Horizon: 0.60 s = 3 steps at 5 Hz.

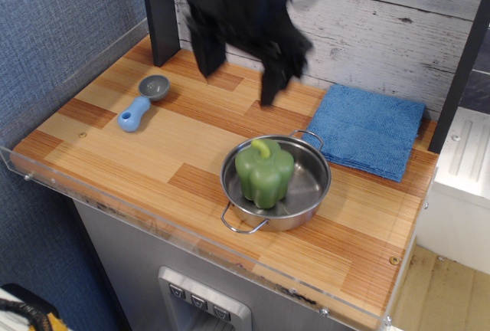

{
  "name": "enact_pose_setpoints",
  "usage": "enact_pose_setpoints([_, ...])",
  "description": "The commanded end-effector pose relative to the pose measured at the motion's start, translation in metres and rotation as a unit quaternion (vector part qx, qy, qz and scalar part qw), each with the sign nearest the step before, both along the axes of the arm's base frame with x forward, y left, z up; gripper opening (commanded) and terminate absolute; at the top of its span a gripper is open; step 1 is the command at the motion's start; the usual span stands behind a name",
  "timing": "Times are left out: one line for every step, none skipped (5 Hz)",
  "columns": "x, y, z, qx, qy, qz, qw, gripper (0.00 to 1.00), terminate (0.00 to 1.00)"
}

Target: Put the bell pepper into the pot.

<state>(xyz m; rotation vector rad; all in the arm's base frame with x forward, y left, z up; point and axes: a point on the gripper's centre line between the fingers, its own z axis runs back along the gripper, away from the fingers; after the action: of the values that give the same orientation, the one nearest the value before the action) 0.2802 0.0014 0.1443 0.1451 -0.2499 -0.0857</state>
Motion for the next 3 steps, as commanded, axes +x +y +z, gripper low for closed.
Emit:
enact_pose_setpoints([0.002,0.043,0.024,-0.008,-0.01,0.044,0.9989,1.0,0.0])
enact_pose_setpoints([0.016,0.045,0.004,-0.017,0.02,0.007,0.9996,1.0,0.0])
enact_pose_setpoints([0.027,0.039,-0.007,-0.024,0.04,-0.035,0.9983,1.0,0.0])
